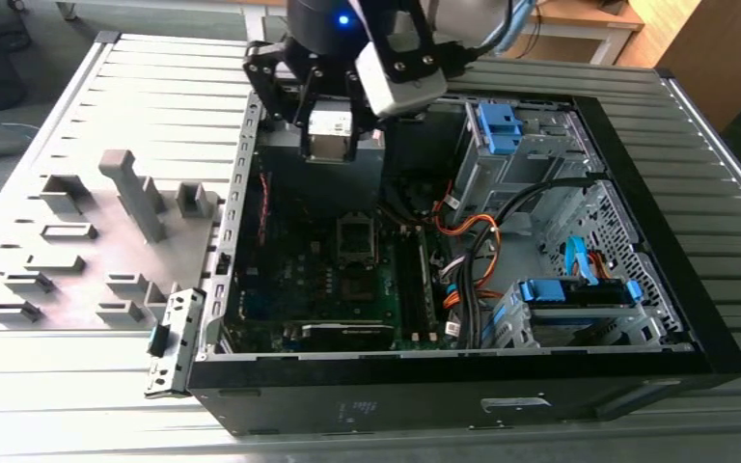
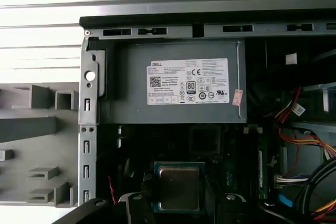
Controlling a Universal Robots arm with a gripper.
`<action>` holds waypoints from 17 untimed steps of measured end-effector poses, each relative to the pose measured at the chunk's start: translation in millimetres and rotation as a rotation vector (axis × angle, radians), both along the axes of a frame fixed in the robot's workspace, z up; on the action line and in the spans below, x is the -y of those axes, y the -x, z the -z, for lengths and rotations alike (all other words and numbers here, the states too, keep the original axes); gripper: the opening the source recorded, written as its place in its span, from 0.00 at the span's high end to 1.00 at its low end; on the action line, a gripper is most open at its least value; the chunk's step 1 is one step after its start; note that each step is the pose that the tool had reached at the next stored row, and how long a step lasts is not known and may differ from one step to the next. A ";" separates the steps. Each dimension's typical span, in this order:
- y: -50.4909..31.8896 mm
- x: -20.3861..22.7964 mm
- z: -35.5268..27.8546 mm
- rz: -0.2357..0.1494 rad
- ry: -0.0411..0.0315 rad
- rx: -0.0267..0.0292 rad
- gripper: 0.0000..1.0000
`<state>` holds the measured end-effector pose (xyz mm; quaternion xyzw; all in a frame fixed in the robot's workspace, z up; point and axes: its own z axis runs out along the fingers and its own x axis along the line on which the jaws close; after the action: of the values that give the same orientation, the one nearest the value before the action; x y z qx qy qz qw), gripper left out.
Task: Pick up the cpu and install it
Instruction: 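Pick up the cpu and move it towards the insertion slot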
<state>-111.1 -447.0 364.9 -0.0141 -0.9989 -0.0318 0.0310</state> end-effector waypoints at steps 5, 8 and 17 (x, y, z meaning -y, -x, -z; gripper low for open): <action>-13.0 0.0 0.3 0.000 0.0001 -0.0001 0.53; -15.7 0.0 1.2 0.000 -0.0002 0.0001 0.53; -17.3 0.0 4.3 0.000 -0.0001 0.0018 0.53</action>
<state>-93.8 -447.0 360.6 -0.0141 -0.9989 -0.0319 0.0301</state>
